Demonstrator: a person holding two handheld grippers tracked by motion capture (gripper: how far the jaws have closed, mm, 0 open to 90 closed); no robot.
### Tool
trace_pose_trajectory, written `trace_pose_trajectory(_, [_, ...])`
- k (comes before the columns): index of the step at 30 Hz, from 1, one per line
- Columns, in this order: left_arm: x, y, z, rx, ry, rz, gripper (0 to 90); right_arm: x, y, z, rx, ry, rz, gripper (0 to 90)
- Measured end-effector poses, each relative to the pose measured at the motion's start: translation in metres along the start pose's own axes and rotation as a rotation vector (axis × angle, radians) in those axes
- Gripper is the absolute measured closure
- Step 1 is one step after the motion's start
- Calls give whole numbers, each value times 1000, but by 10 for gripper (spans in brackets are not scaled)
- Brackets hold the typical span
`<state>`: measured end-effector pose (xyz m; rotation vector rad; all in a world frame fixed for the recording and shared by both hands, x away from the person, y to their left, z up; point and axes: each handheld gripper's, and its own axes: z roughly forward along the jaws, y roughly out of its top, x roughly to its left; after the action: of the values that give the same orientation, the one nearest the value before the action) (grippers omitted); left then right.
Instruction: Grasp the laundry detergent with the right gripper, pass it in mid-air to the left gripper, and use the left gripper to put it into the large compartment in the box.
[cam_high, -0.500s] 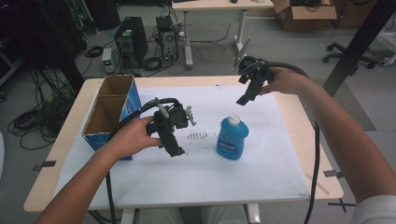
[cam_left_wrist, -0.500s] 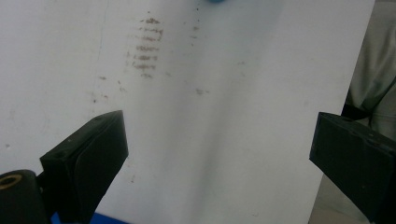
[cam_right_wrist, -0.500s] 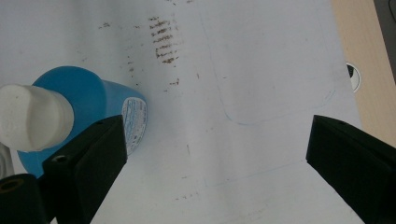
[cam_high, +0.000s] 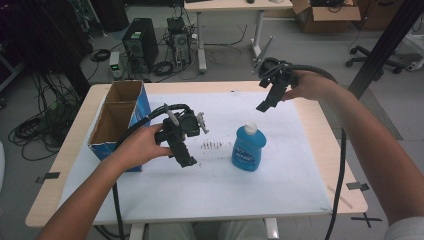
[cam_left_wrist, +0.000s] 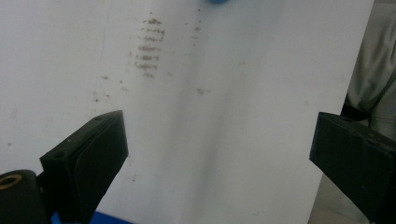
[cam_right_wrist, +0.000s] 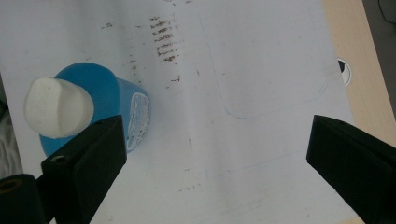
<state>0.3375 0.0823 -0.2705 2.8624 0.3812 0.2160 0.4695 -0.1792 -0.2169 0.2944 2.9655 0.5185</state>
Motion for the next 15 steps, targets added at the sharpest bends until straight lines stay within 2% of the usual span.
trace_pose_trajectory(15, [2,1,-1,2,0,-3,46,19,-14,-23,7,-31,45,41])
